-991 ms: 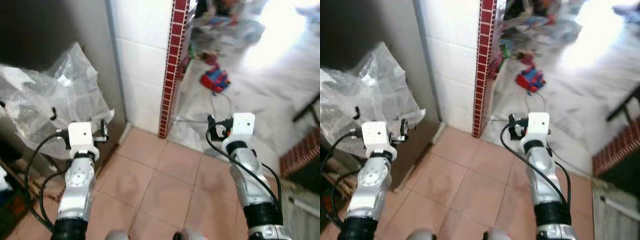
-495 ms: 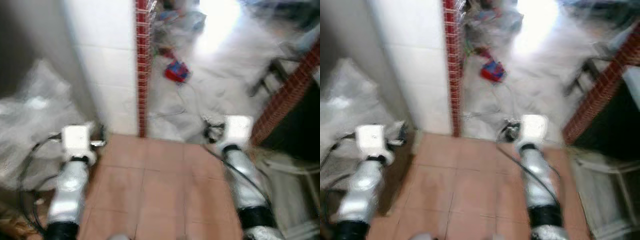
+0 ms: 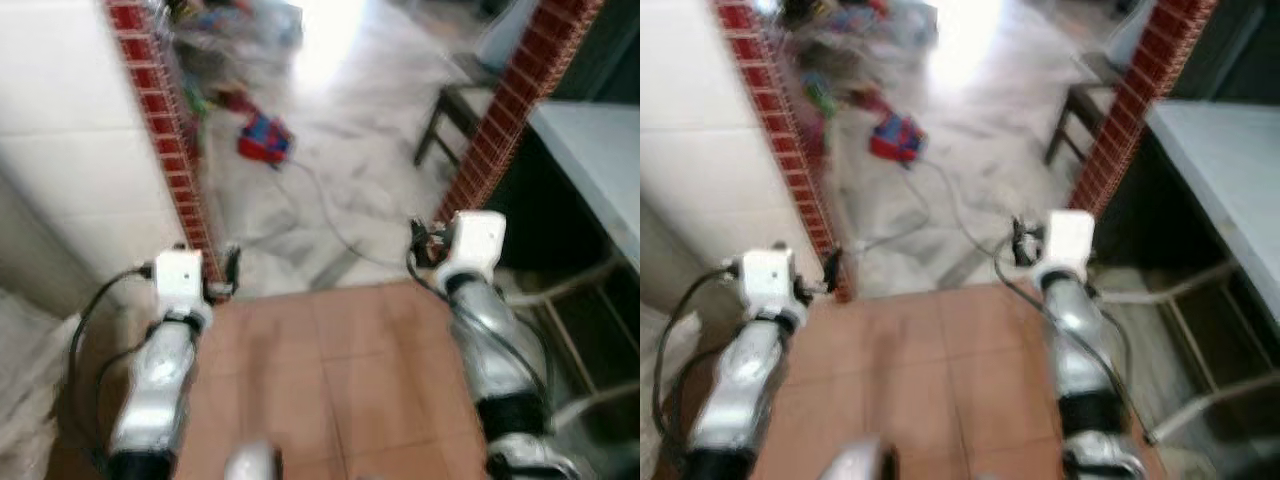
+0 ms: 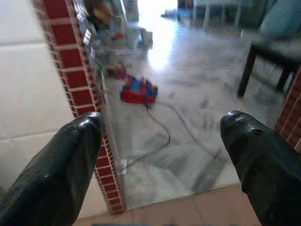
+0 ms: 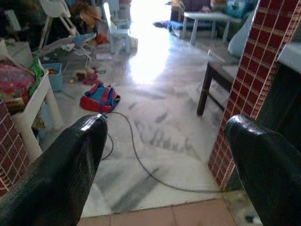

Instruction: Restocking fridge

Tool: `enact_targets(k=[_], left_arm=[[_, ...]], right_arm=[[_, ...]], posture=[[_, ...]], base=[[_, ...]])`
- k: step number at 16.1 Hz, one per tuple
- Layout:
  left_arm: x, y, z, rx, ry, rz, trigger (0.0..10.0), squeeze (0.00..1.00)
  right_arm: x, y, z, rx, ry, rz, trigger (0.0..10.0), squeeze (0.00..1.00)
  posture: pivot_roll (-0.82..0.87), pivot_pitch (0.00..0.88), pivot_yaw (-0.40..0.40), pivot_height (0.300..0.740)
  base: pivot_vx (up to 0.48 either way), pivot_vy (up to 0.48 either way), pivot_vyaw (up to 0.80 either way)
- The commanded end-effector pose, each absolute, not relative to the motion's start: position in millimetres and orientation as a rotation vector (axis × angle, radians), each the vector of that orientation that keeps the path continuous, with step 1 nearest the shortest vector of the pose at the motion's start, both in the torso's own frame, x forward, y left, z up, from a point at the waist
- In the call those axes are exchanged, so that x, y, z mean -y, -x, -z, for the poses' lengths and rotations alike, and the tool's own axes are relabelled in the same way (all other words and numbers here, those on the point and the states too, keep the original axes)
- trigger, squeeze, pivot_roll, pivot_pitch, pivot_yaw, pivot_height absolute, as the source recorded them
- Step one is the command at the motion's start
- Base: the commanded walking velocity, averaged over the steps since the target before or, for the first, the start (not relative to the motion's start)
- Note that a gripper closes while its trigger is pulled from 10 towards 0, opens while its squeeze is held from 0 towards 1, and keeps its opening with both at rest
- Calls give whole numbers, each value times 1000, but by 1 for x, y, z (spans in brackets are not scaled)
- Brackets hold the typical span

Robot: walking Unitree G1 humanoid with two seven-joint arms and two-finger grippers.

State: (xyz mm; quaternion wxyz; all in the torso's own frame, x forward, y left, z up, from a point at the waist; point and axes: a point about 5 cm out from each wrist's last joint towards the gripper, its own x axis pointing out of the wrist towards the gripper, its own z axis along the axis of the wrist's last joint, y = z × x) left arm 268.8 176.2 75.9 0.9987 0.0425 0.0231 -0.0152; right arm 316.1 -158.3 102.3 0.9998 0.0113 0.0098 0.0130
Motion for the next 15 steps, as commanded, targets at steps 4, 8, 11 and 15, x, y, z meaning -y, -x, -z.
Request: enact_targets(k=[4,8,11,15], left_arm=[[-172,-273,-80,-42,-75,60,10000,0],[-172,-270,-75,-71,-43,66,10000,0],[-172,-270,-74,-76,-37,65,10000,0],[-172,-270,-73,-81,-20,64,10000,0]], right_arm=[[179,-315,-101,-45,-36,106,10000,0],[184,-310,-94,-79,-48,156,10000,0],[184,-310,-93,-84,-47,161,10000,0],[178,-308,-90,-96,-51,138,10000,0]], posture=[[67,82,2,740],[56,76,5,740],[59,64,3,740],[60,60,-1,740]], base=[[480,0,-800],[462,0,-800],[376,294,-800],[86,164,-200]])
